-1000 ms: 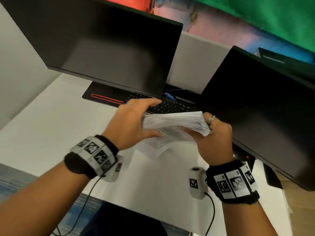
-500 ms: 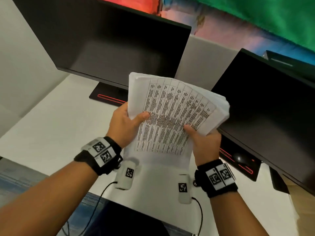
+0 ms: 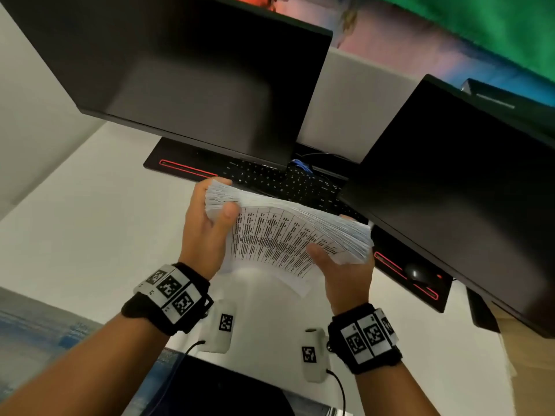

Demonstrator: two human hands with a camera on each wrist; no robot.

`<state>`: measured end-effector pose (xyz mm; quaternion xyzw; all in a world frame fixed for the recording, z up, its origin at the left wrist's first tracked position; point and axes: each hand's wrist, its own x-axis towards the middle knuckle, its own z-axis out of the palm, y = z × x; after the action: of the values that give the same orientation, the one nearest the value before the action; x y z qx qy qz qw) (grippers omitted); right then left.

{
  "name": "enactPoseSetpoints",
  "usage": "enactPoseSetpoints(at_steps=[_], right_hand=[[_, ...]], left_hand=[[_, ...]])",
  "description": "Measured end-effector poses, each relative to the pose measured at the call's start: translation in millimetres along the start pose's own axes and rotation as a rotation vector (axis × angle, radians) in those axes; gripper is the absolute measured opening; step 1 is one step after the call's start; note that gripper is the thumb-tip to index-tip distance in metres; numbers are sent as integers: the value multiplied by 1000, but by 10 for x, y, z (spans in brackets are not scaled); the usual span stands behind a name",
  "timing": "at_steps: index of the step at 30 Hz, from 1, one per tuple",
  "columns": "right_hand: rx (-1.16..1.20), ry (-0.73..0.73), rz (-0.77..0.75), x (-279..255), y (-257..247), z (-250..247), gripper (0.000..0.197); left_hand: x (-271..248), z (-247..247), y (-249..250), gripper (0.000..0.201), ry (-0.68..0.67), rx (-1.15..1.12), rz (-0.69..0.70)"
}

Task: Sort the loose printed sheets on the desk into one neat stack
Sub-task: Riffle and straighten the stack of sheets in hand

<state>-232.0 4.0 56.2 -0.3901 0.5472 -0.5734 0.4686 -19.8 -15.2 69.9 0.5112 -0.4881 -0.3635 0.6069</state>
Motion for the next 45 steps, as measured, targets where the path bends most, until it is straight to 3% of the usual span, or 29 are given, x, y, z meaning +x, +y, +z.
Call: enactPoseSetpoints(at_steps=[3,6,11,16,17,19,21,22,24,27,29,33,38,42,45], right_hand=[[56,-28,-145,-28,-146,53,50],[102,35,-144,5,-252,91,17],[80,181,-144,63,-265,136,14],[91,164,-177,84,-244,162,16],[114,132,-200,95,-232,141,19],[166,0,-251,133,-172,41,52],[96,-92,-209,160,-77,-70,78],[43,-109,-170,162,-11,-105,79],[-116,-80,-118,162,134,-133,59],[-366,-94,-184,167,286,-173,40],[-416,-83,-207,175,272,-155,33],[-168,-91,-53,272,137,-24,28],[-258,-213,291,267,638,256,46],[-307,-162,421,191,1057,680,33],[-313,-146,494,200,1189,1038,25]], left_hand=[[80,54,64,44,66,-9,-1],[120,98,124,32,141,-40,-55],[179,138,163,31,187,-20,-103],[152,120,200,40,161,-53,-133],[164,96,196,42,150,-59,-130],[187,34,170,47,69,-75,-102],[190,-28,93,53,-56,-89,-108],[178,-54,28,57,-135,-50,-130],[117,-95,-158,58,-275,126,-190],[70,-151,-414,39,-324,397,-201],[66,-141,-427,36,-294,392,-168],[232,-181,-233,36,-188,319,-186],[442,-540,-495,34,-251,313,-449],[418,-935,-864,45,-226,505,-610],[373,-1292,-1061,49,-295,697,-743]])
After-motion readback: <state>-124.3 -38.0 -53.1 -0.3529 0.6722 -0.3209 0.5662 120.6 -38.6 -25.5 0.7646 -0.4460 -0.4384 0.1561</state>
